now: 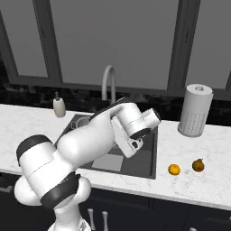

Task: Put the colander in the sink, put the pear, tangerine in the colander, and turn on the sink faucet and pour water over the colander.

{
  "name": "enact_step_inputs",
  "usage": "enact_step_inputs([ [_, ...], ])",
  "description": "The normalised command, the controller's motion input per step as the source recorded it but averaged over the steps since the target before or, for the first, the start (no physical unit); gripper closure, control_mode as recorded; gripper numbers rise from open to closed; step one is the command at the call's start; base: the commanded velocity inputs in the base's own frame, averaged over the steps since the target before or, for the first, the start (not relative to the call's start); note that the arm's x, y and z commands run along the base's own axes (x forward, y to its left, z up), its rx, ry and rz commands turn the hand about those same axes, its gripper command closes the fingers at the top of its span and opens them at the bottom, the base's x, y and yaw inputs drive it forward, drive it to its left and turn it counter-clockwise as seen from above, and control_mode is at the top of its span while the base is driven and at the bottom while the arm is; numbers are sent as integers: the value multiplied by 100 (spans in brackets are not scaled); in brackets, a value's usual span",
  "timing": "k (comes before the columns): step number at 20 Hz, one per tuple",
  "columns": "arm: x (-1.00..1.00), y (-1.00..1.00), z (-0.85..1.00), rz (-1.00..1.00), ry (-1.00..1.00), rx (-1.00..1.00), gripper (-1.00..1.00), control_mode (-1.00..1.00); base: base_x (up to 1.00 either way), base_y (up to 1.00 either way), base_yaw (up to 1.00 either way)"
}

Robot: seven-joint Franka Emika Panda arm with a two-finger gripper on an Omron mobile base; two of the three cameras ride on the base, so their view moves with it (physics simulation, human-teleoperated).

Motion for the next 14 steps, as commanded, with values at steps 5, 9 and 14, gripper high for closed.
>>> enact_step_inputs([
  [5, 56, -6, -37, 1, 0, 12, 100, -100, 0, 0, 0],
  [9, 36, 0, -59, 0, 0, 1, 100, -100, 0, 0, 0],
  [14, 22, 0, -56, 0, -2, 0, 100, -100, 0, 0, 0],
])
